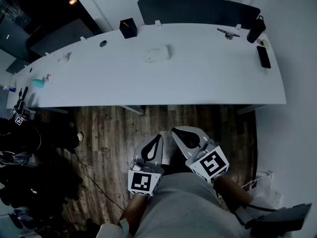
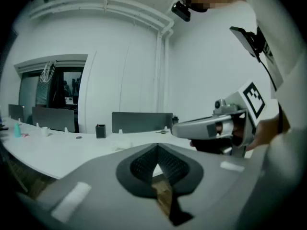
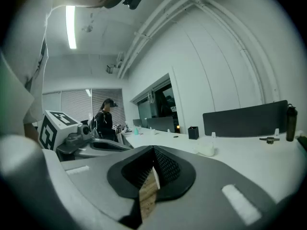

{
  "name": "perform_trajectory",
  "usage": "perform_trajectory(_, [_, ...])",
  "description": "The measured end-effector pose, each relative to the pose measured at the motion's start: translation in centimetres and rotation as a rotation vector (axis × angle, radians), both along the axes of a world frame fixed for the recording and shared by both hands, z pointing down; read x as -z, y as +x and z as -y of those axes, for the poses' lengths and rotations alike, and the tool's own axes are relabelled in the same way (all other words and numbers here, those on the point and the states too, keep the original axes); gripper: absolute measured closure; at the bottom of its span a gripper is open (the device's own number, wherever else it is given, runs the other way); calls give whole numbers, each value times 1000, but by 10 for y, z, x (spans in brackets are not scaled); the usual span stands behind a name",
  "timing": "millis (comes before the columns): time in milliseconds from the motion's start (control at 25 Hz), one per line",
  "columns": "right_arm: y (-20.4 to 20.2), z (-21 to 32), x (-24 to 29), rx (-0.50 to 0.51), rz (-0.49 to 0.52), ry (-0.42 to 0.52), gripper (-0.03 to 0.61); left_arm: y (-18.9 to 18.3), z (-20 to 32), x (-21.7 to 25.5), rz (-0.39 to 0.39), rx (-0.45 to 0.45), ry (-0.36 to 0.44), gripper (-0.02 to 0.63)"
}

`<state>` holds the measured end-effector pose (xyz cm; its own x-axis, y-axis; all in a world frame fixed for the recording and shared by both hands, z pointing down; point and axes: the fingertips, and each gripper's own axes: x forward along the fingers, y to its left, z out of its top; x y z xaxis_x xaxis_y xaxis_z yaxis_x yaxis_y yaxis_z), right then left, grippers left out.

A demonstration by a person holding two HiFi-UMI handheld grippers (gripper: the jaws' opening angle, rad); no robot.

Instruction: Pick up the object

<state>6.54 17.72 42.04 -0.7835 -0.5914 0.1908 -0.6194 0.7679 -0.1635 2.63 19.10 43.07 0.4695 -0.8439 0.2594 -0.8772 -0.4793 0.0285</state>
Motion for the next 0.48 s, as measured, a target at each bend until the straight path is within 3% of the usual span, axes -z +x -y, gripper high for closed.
perform_trajectory(200, [6, 34, -3, -14, -33, 42, 578, 0, 37, -5, 26, -25, -16, 612])
perform_trajectory(360, [1, 60, -12, -51, -9, -11, 577, -8, 67, -18, 53, -40, -49, 612])
perform_trajectory(480, [-4, 84, -20, -76, -39, -21, 577, -9, 97, -25, 18, -76, -42, 613])
